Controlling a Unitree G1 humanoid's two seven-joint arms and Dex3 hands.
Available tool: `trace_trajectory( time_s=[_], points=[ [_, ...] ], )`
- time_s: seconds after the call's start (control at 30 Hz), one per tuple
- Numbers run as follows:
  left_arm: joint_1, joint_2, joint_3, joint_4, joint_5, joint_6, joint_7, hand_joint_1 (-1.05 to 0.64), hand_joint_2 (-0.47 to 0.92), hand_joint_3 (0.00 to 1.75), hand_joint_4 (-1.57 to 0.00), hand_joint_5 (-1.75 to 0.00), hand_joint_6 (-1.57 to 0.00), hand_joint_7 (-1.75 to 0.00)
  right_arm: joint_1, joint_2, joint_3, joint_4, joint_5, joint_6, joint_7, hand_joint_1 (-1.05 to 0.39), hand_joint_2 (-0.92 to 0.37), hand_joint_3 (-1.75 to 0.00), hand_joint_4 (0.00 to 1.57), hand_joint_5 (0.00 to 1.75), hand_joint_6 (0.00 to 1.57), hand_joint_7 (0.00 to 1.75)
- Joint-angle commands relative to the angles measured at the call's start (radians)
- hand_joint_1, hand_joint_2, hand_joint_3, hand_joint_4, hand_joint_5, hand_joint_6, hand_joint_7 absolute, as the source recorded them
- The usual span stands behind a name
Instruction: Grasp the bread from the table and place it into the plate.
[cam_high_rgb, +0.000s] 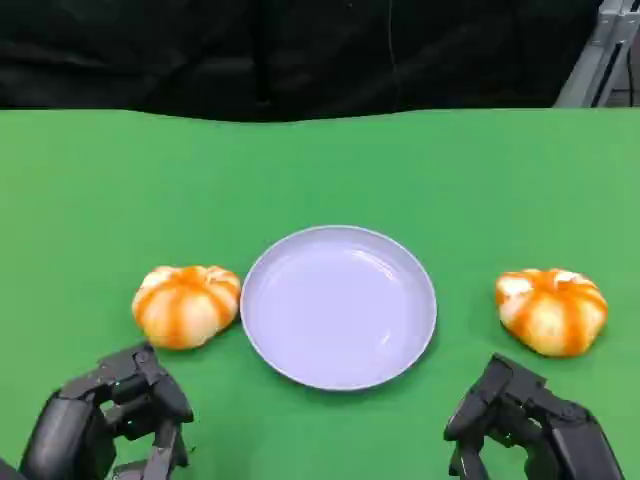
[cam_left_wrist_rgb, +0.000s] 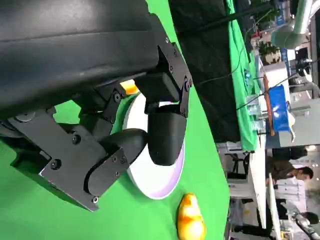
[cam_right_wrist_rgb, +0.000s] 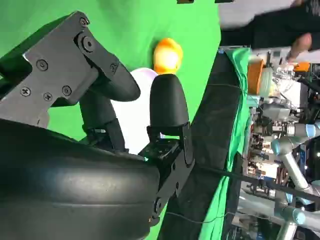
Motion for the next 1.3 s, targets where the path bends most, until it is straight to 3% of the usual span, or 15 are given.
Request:
trace_trajectory(
  time_s=[0.03,0.4,0.43,0.5,0.6,0.63,0.67,0.73,0.83,0.97,1.03,1.13,1.3],
  points=[
    [-0.008,0.011,0.013,0.012,-0.01,-0.008,-0.009,-0.13,0.39,1.37,-0.84,-1.75,-0.81,-1.53,0.003,-0.007,-0.007,-0.001,0.005,-0.007,-0.004,-0.12,-0.33,-1.44,0.67,1.75,0.66,1.57],
    [-0.019,0.033,0.022,0.022,0.052,-0.039,0.012,-0.11,0.4,1.35,-0.81,-1.69,-0.79,-1.46,0.006,-0.004,0.0,-0.009,-0.004,-0.01,-0.01,-0.09,-0.33,-1.45,0.67,1.75,0.66,1.57],
    [-0.023,0.044,0.022,0.024,0.094,-0.048,0.028,-0.21,0.46,1.15,-0.77,-1.47,-0.78,-1.24,0.007,-0.005,0.0,-0.011,-0.005,-0.009,-0.012,-0.09,-0.33,-1.46,0.67,1.75,0.66,1.57],
    [-0.03,0.063,0.024,0.023,0.181,-0.051,0.062,-0.28,0.53,0.95,-0.73,-1.27,-0.78,-0.94,0.007,-0.006,0.001,-0.015,-0.005,-0.005,-0.013,-0.09,-0.33,-1.46,0.67,1.75,0.66,1.57],
    [-0.032,0.084,0.018,-0.009,0.29,-0.022,0.099,-0.3,0.58,0.83,-0.7,-1.18,-0.83,-0.68,0.01,-0.003,0.003,-0.023,-0.001,0.006,-0.014,-0.09,-0.33,-1.46,0.67,1.75,0.66,1.57],
    [-0.032,0.095,0.014,-0.033,0.346,0.0,0.115,-0.32,0.7,0.53,-0.59,-0.93,-0.73,-0.42,0.012,0.0,0.005,-0.028,0.002,0.013,-0.014,-0.09,-0.33,-1.46,0.67,1.75,0.66,1.57],
    [-0.035,0.107,0.008,-0.066,0.42,0.028,0.133,-0.33,0.8,0.33,-0.58,-0.81,-0.73,-0.27,0.011,0.001,0.005,-0.028,-0.006,0.011,-0.019,-0.09,-0.33,-1.46,0.67,1.75,0.66,1.57],
    [-0.044,0.135,-0.009,-0.118,0.564,0.071,0.156,-0.39,0.89,0.12,-0.51,-0.65,-0.61,-0.07,0.01,0.002,0.002,-0.029,-0.017,0.009,-0.027,-0.09,-0.32,-1.46,0.67,1.74,0.67,1.57],
    [-0.087,0.163,-0.041,-0.156,0.724,0.138,0.172,-0.45,0.9,0.04,-0.4,-0.55,-0.49,-0.01,0.01,0.002,0.001,-0.036,-0.02,0.02,-0.031,-0.08,-0.31,-1.47,0.67,1.74,0.67,1.55],
    [-0.103,0.167,-0.057,-0.164,0.773,0.167,0.181,-0.47,0.9,0.02,-0.37,-0.51,-0.45,0.0,0.01,0.001,0.002,-0.039,-0.021,0.024,-0.034,-0.08,-0.31,-1.47,0.67,1.74,0.67,1.54],
    [-0.189,0.211,-0.114,-0.133,0.92,0.216,0.157,-0.53,0.91,0.01,-0.3,-0.5,-0.37,0.0,0.009,0.002,0.003,-0.041,-0.022,0.025,-0.036,-0.07,-0.31,-1.47,0.67,1.74,0.68,1.54],
    [-0.269,0.229,-0.184,-0.084,1.053,0.274,0.155,-0.58,0.91,0.0,-0.2,-0.61,-0.32,0.0,0.012,0.001,0.006,-0.048,-0.029,0.027,-0.039,-0.06,-0.3,-1.48,0.68,1.73,0.68,1.54],
    [-0.364,0.199,-0.285,-0.004,1.197,0.393,0.154,-0.59,0.9,0.0,-0.13,-0.72,-0.33,-0.01,0.019,-0.001,0.004,-0.062,-0.017,0.041,-0.031,-0.05,-0.31,-1.47,0.68,1.74,0.68,1.53]
  ],
)
